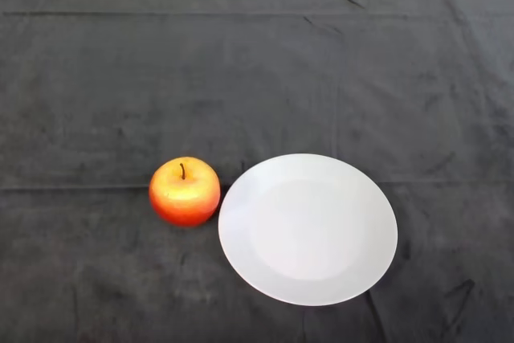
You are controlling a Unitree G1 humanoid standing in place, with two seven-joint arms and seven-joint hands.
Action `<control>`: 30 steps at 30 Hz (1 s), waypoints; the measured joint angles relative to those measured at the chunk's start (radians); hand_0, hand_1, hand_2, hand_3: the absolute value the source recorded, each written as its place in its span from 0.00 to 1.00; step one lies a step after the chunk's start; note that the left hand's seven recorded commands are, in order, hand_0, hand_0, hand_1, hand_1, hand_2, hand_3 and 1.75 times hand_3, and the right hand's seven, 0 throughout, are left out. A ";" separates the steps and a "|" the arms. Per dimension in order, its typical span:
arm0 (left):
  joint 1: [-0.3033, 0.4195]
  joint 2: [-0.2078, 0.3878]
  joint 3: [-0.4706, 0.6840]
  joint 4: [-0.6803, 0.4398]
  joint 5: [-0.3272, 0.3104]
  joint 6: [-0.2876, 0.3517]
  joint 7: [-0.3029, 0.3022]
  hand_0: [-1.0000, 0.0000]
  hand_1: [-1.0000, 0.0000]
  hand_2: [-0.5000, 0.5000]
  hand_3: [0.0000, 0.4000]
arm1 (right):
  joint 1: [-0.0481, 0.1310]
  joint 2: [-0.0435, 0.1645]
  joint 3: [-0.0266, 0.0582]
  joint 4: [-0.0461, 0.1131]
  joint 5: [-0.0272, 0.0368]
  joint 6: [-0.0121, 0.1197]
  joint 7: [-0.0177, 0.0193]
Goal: Move the apple to the plate
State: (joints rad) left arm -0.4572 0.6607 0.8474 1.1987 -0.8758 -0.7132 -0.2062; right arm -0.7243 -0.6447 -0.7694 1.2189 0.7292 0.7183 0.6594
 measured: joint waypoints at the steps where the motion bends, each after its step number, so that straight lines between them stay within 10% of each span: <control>1: -0.001 -0.007 -0.016 0.000 0.020 -0.011 -0.002 1.00 1.00 0.50 0.00 | 0.000 0.000 0.0000 0.000 0.0000 0.000 0.0000; 30: -0.029 -0.270 -0.339 -0.005 0.377 -0.124 -0.054 1.00 1.00 0.50 0.00 | 0.000 0.000 0.0000 0.000 0.0000 0.000 0.0002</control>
State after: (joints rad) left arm -0.4867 0.3906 0.5087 1.1942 -0.4985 -0.8370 -0.2604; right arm -0.7243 -0.6447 -0.7694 1.2189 0.7292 0.7181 0.6596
